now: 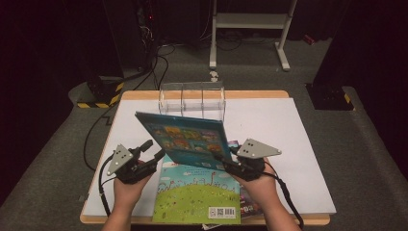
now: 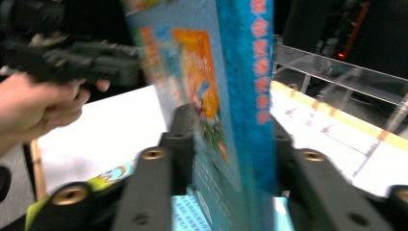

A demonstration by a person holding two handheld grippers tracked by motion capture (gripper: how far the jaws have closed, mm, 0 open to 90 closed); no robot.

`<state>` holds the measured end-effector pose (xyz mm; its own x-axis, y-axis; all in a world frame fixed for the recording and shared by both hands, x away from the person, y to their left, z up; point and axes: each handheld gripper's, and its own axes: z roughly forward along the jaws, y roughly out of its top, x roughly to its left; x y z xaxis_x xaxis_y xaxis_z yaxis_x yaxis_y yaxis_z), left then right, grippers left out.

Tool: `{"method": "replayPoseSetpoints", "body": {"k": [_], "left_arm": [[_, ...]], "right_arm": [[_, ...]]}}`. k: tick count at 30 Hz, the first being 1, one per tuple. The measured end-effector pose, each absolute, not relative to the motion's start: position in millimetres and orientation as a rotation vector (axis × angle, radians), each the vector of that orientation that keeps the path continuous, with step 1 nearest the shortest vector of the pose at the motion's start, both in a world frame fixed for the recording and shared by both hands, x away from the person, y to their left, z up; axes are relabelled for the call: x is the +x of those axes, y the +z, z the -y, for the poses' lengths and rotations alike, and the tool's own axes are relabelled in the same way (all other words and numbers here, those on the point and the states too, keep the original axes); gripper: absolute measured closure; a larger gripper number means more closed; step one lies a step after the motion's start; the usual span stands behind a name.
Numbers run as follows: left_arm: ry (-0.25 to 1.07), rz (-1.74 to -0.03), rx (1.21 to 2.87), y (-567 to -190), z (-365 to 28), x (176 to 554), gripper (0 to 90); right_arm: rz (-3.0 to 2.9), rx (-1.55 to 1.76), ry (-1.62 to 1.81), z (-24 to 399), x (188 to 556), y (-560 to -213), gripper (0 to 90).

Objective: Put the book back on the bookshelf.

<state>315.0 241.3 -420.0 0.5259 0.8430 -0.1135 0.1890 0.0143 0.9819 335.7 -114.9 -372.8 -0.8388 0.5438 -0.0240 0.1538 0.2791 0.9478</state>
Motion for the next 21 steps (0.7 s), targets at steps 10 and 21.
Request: {"method": "replayPoseSetpoints", "body": {"k": [10, 21], "left_arm": [[0.636, -0.969, 1.472, -414, -259, 313, 37.7], [0.613, -0.916, 1.446, -399, -258, 304, 29.9]], "right_arm": [[-2.146, 0.684, 1.539, 64, 339, -385, 82.7], [-2.19, 0.65, 1.474, 14, 354, -389, 82.6]]}}
